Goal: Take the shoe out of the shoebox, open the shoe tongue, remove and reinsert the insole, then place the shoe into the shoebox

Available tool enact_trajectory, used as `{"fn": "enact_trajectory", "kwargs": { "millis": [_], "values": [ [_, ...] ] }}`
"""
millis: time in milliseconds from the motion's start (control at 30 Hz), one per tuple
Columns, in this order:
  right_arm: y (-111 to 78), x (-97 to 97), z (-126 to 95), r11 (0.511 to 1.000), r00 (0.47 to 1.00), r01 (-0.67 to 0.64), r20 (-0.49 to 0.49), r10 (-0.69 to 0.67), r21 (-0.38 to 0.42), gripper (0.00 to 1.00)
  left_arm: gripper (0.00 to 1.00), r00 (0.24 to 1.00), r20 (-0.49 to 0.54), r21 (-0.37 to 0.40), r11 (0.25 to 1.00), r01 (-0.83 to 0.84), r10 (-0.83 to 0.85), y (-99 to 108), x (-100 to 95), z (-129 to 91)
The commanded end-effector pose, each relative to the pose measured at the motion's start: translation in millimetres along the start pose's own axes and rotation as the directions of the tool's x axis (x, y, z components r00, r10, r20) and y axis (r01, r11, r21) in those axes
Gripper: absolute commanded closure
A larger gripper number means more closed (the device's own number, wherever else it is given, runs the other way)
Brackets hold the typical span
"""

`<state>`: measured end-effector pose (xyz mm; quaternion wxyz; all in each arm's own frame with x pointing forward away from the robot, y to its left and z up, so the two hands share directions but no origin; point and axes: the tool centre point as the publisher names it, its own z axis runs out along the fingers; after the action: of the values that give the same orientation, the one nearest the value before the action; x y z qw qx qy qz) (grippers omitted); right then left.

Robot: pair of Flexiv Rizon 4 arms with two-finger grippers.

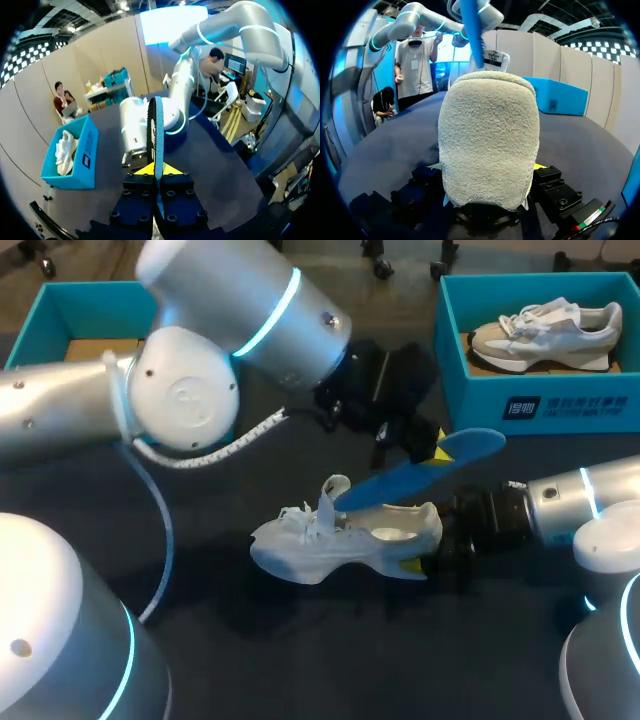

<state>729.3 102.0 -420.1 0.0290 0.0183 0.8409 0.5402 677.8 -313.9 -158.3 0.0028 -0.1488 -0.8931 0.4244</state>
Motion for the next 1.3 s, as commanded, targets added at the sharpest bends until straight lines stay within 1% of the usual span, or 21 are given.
{"fn": "enact_trajectory", "kwargs": {
  "millis": [33,167,233,267,367,400,433,600,733,833,933,1300],
  "values": [
    [-3.9,4.1,9,1.000,1.000,0.000,0.001,0.000,0.006,1.00,1.00,1.000,0.011,0.147,0.989,-0.002,0.000,3,12.2,-12],
    [-3.9,4.1,9,1.000,1.000,0.000,0.001,0.000,0.006,1.00,1.00,1.000,0.015,0.197,0.980,-0.026,0.024,-12,14.2,-18],
    [-3.9,4.1,9,1.000,1.000,0.000,0.001,0.000,0.006,1.00,1.00,0.999,0.015,0.208,0.978,-0.031,0.028,-15,14.2,-20],
    [-3.9,4.1,9,1.000,1.000,0.000,0.001,0.000,0.006,1.00,1.00,0.999,0.014,0.238,0.970,-0.041,0.038,-22,14.2,-25],
    [-3.9,4.1,9,1.000,1.000,0.000,0.001,0.000,0.006,1.00,1.00,0.998,-0.027,0.334,0.941,-0.047,0.059,-32,16.1,-38],
    [-3.9,4.1,9,1.000,1.000,0.000,0.001,0.000,0.006,1.00,1.00,0.998,-0.030,0.345,0.937,-0.048,0.062,-34,16.6,-40],
    [-3.9,4.1,9,1.000,1.000,0.000,0.001,0.000,0.006,1.00,1.00,0.997,-0.042,0.386,0.921,-0.049,0.070,-36,18.2,-46],
    [-3.9,4.1,9,1.000,1.000,0.000,0.001,0.000,0.006,1.00,1.00,0.994,-0.060,0.482,0.874,-0.051,0.091,-41,23.5,-65],
    [-3.9,4.1,9,1.000,1.000,0.000,0.001,0.000,0.006,1.00,1.00,0.994,-0.065,0.524,0.851,-0.043,0.090,-42,26.4,-74],
    [-3.9,4.1,9,1.000,1.000,0.000,0.001,0.000,0.006,1.00,1.00,0.995,-0.060,0.569,0.821,-0.033,0.082,-43,30.2,-81],
    [-3.9,4.1,9,1.000,1.000,0.000,0.001,0.000,0.006,1.00,1.00,0.995,-0.053,0.589,0.807,-0.034,0.080,-42,32.6,-87],
    [-3.9,4.1,9,1.000,1.000,0.000,0.001,0.000,0.006,1.00,1.00,0.995,-0.053,0.589,0.807,-0.034,0.080,-42,32.6,-87]
  ]
}}
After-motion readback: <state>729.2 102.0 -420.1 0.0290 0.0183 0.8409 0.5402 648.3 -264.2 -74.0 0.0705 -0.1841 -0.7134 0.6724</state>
